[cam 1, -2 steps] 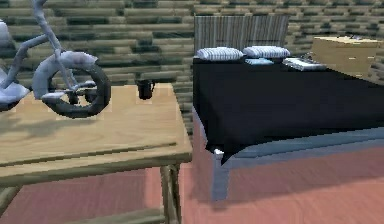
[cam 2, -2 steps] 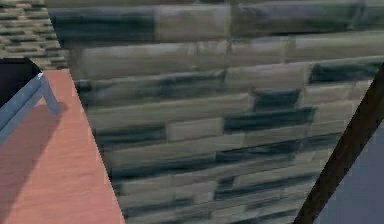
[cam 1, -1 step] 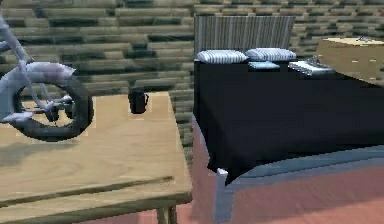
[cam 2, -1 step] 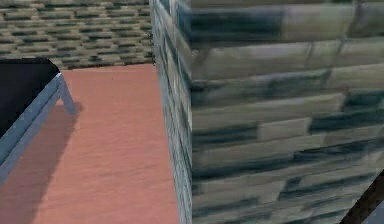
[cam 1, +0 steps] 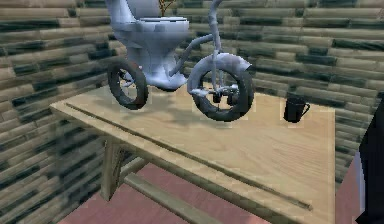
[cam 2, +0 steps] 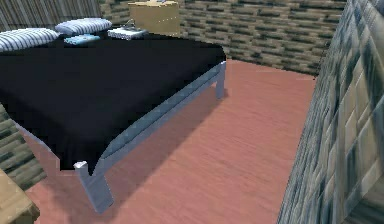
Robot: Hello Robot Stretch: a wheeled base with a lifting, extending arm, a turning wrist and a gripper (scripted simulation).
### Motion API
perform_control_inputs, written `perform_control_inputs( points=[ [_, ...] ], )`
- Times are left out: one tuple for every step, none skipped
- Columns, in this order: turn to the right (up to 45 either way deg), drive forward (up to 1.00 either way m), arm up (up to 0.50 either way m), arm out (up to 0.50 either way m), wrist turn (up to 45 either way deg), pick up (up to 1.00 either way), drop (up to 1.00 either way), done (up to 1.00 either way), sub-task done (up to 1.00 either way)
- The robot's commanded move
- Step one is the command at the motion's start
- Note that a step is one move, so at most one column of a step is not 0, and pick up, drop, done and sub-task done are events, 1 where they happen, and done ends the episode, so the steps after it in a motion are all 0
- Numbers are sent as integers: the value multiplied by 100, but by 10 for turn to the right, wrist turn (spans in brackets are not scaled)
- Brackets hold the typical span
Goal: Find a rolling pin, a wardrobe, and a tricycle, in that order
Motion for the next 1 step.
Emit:
perform_control_inputs(
  points=[
    [0,0,0,0,0,0,0,100,0]
  ],
)
